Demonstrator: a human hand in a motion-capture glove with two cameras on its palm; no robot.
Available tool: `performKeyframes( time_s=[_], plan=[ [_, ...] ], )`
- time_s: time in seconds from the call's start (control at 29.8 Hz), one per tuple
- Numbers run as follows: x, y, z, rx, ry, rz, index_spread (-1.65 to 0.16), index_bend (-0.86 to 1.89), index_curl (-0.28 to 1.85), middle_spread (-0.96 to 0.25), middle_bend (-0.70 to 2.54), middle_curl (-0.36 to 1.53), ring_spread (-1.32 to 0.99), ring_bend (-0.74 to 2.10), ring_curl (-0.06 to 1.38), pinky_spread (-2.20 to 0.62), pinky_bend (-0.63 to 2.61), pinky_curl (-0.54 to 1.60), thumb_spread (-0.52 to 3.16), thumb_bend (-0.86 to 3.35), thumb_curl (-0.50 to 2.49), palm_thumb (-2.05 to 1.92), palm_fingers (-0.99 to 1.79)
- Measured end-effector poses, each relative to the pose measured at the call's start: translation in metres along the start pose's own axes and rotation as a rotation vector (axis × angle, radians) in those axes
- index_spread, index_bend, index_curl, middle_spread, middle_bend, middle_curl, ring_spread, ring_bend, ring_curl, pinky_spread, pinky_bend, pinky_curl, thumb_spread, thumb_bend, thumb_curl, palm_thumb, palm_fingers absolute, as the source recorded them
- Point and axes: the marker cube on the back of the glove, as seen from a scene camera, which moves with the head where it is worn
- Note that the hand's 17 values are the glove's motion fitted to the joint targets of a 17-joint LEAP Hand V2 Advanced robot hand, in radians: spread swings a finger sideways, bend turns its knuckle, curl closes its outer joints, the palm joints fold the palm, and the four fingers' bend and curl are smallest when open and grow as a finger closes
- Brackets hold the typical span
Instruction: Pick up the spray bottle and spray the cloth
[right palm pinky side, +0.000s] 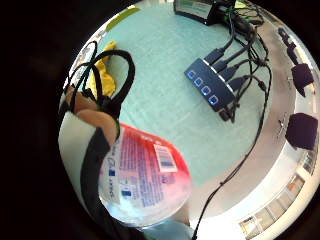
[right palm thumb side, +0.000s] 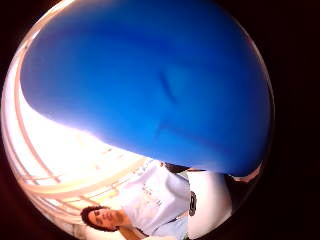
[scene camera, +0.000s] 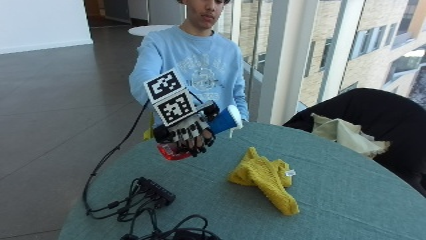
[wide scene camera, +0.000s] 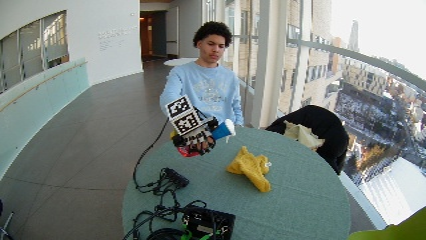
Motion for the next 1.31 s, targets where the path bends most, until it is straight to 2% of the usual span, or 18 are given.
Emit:
performKeyframes(
  time_s=[1.31],
  plan=[
    [-0.015,-0.002,0.011,-0.015,0.061,0.005,-0.23,0.12,0.31,-0.09,0.34,0.45,-0.08,0.54,0.39,-0.08,0.43,0.39,0.79,-0.03,0.60,0.85,1.17]
  ],
)
